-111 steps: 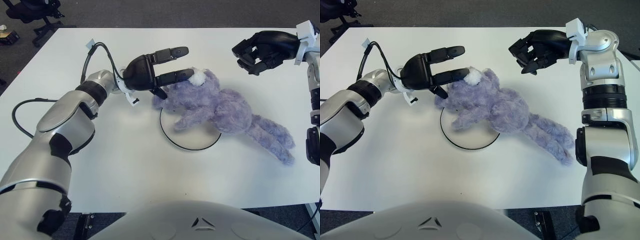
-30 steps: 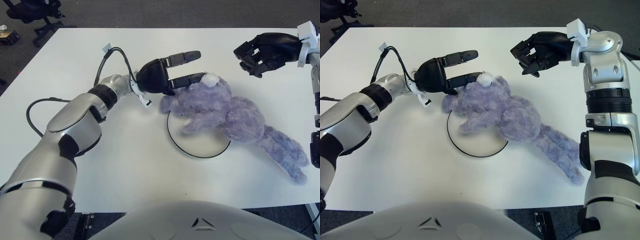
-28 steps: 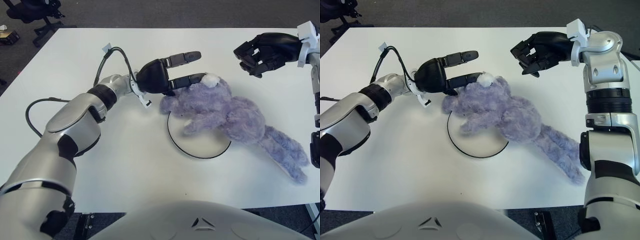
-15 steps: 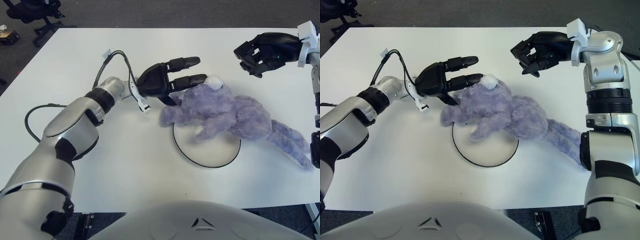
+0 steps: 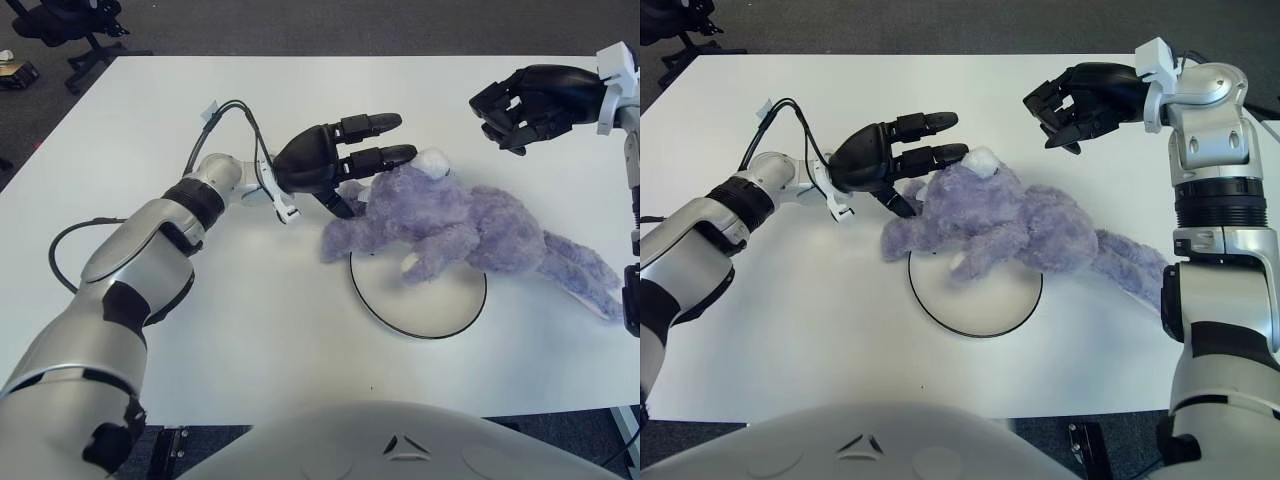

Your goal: Put the doll into the plate.

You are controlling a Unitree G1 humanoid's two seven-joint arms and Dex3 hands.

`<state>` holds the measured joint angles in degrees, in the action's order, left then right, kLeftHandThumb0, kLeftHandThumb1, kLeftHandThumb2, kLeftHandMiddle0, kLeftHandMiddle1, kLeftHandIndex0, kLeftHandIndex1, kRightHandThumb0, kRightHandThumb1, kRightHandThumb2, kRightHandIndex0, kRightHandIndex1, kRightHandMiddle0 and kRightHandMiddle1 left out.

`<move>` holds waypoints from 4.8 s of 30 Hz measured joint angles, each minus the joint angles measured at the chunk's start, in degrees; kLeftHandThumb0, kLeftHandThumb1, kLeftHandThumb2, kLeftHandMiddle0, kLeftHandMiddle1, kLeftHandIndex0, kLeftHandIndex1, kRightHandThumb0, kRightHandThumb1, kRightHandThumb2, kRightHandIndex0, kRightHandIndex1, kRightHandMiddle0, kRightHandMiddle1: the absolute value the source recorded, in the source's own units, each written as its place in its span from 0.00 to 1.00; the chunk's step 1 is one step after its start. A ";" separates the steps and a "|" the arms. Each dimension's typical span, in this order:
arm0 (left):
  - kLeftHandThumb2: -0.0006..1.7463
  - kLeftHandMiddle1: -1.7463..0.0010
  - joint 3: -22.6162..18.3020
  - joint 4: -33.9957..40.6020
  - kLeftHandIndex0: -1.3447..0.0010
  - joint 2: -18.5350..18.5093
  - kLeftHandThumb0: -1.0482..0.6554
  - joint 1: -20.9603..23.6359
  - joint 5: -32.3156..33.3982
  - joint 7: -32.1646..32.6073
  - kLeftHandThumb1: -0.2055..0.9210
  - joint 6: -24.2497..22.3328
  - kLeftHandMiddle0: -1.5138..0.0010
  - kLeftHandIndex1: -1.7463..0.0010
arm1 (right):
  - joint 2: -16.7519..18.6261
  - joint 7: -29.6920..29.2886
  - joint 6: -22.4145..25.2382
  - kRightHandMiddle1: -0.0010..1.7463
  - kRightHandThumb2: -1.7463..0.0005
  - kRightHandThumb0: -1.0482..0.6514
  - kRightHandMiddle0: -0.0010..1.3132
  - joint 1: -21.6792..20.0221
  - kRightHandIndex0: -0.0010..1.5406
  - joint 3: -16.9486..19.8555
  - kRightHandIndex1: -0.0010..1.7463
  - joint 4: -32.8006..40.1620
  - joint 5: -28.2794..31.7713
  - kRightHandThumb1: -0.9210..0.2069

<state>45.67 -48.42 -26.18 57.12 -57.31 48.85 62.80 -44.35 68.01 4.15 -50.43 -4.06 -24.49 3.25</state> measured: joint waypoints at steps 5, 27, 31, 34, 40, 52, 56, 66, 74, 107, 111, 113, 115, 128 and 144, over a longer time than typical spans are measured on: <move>0.07 0.25 -0.73 -0.52 0.52 2.37 0.61 -0.54 -0.04 0.43 1.00 -0.02 0.64 0.42 | -0.21 -0.35 0.00 1.00 0.99 0.48 0.66 0.11 0.63 0.00 1.00 0.01 -0.11 0.05; 0.64 0.02 -3.44 -1.55 0.67 4.64 0.61 -3.77 3.33 -6.49 0.56 -0.91 0.64 0.10 | -1.48 -0.80 0.34 1.00 0.99 0.48 0.66 1.06 0.63 0.02 1.00 0.01 -0.22 0.05; 0.48 0.00 -3.29 -1.61 0.68 4.95 0.45 -4.04 1.78 -5.15 0.73 -2.14 0.55 0.07 | -1.50 -0.98 0.34 1.00 0.99 0.47 0.66 1.49 0.64 0.19 1.00 0.02 -0.11 0.05; 0.44 0.00 -2.88 -1.73 0.69 5.27 0.41 -4.31 0.44 -3.81 0.78 -2.96 0.52 0.05 | -1.51 -1.34 0.34 1.00 0.99 0.47 0.66 1.99 0.64 0.31 1.00 0.11 -0.04 0.05; 0.45 0.00 -2.25 -2.40 0.72 5.70 0.39 -4.98 -0.94 -2.79 0.79 -3.37 0.50 0.03 | -1.51 -1.62 0.34 1.00 0.99 0.47 0.66 2.27 0.64 0.33 1.00 0.29 0.02 0.05; 0.48 0.00 -2.62 -3.94 0.74 6.52 0.39 -7.42 3.09 -19.48 0.78 -5.55 0.50 0.00 | -1.80 -1.99 0.33 1.00 1.00 0.47 0.66 3.43 0.65 1.28 1.00 0.70 0.48 0.05; 0.47 0.00 -3.31 -3.46 0.74 6.76 0.40 -7.82 4.11 -21.21 0.79 -5.62 0.48 0.00 | -1.81 -1.99 0.33 1.00 1.00 0.47 0.66 3.56 0.65 1.39 1.00 0.74 0.48 0.05; 0.35 0.00 -11.76 -3.02 0.81 10.56 0.40 -12.12 23.86 -41.17 0.93 -11.12 0.41 0.00 | -1.87 -2.08 0.30 1.00 0.99 0.46 0.66 4.08 0.65 1.65 1.00 0.76 0.49 0.04; 0.27 0.00 -15.95 2.82 0.44 12.16 0.36 -15.13 35.44 -54.88 0.99 -19.92 0.32 0.00 | -1.93 -2.16 0.30 1.00 0.99 0.46 0.65 4.17 0.65 1.68 1.00 0.74 0.47 0.04; 0.17 0.00 -25.41 21.94 0.38 15.33 0.39 -17.13 58.64 -83.60 1.00 -68.14 0.31 0.00 | -1.83 -19.37 -19.12 1.00 0.99 0.46 0.48 13.11 0.52 4.53 1.00 0.24 -4.50 0.02; 0.17 0.00 -26.40 22.45 0.38 15.34 0.39 -17.71 59.43 -83.61 1.00 -69.43 0.31 0.00 | -1.70 -26.68 -28.47 1.00 0.99 0.46 0.47 16.28 0.51 5.54 1.00 -0.67 -7.25 0.02; 0.15 0.00 -27.07 22.84 0.38 15.33 0.40 -18.20 59.87 -83.59 1.00 -70.14 0.31 0.00 | -1.61 -30.22 -33.08 1.00 0.99 0.45 0.44 17.73 0.49 6.03 1.00 -1.42 -8.69 0.01; 0.13 0.00 -27.60 22.76 0.37 15.09 0.42 -19.41 58.93 -82.63 1.00 -66.01 0.31 0.00 | -1.31 -33.31 -35.60 1.00 0.99 0.45 0.40 20.34 0.47 7.38 1.00 -0.23 -8.81 0.01; 0.12 0.00 -31.26 15.61 0.36 13.72 0.44 -22.85 54.58 -76.00 1.00 -41.87 0.31 0.00 | 0.60 -35.80 -26.03 1.00 0.98 0.43 0.29 31.38 0.41 11.68 1.00 16.10 -4.73 0.00; 0.11 0.00 -35.01 4.84 0.36 13.44 0.45 -18.69 53.50 -74.46 1.00 -31.21 0.33 0.00 | 0.83 -31.39 -10.44 0.49 0.92 0.41 0.24 34.86 0.28 16.83 0.74 28.34 8.49 0.04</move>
<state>10.65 -43.59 -12.74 38.43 -3.82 -25.60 31.59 -43.52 36.62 -6.30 -15.57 12.77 3.85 11.74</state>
